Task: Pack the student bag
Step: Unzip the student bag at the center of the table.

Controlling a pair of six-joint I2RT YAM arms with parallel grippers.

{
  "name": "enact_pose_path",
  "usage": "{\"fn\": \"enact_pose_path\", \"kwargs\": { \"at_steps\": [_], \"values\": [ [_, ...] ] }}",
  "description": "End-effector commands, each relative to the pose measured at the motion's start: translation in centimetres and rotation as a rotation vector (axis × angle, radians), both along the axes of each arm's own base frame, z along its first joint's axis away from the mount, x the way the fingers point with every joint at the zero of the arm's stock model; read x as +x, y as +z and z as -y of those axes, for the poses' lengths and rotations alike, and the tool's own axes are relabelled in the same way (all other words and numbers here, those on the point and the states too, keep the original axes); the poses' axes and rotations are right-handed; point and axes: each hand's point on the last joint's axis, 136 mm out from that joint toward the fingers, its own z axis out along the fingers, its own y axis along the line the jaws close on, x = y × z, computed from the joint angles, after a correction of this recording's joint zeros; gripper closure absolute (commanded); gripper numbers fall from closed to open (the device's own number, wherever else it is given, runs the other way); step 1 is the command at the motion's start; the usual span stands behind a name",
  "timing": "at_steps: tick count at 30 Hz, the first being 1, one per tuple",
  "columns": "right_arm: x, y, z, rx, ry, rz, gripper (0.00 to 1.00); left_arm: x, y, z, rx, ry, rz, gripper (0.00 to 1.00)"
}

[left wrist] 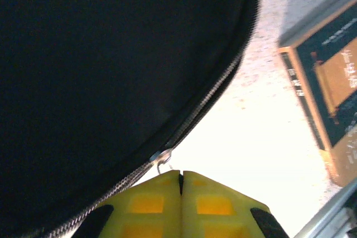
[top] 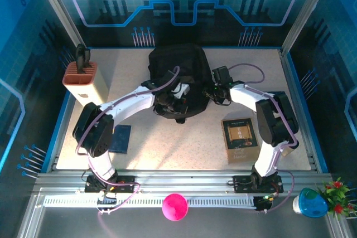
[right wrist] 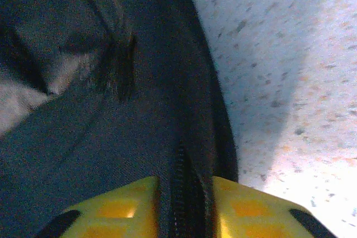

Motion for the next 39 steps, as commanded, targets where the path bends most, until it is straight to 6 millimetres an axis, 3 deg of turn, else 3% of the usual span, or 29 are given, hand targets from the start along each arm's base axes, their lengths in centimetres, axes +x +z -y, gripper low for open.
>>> {"fn": "enact_pose_path", "kwargs": {
  "at_steps": [1, 5, 8, 15, 21, 29, 39],
  "values": [
    [-0.9, 3.2, 1.7, 0.011, -0.02, 0.061, 0.61, 0.6, 0.8, 2.1, -0.056, -0.021, 0.0, 1.0],
    [-4.6, 3.1, 1.4, 0.067, -0.001, 0.002, 0.44, 0.9, 0.2, 1.8, -0.06, -0.01, 0.041, 1.0],
    [-7.1, 2.6, 0.2, 0.133, -0.001, -0.054, 0.39, 0.6, -0.1, 1.1, -0.037, -0.008, 0.053, 1.0],
    [-8.0, 1.9, -3.9, 0.232, -0.008, -0.114, 0.34, -0.4, -0.6, -0.3, 0.007, 0.002, 0.044, 1.0],
    [-7.6, 0.1, -5.7, 0.228, -0.011, -0.159, 0.43, -1.0, -0.3, -1.1, 0.031, 0.016, 0.037, 1.0],
    [-7.2, -1.1, -4.1, 0.132, -0.065, -0.172, 0.69, -1.8, -0.5, -3.1, 0.109, 0.067, 0.017, 1.0],
    [-6.2, -1.0, -2.7, 0.079, -0.092, -0.147, 0.76, -3.5, -0.8, -6.2, 0.228, 0.071, -0.028, 1.0]
  ]
}}
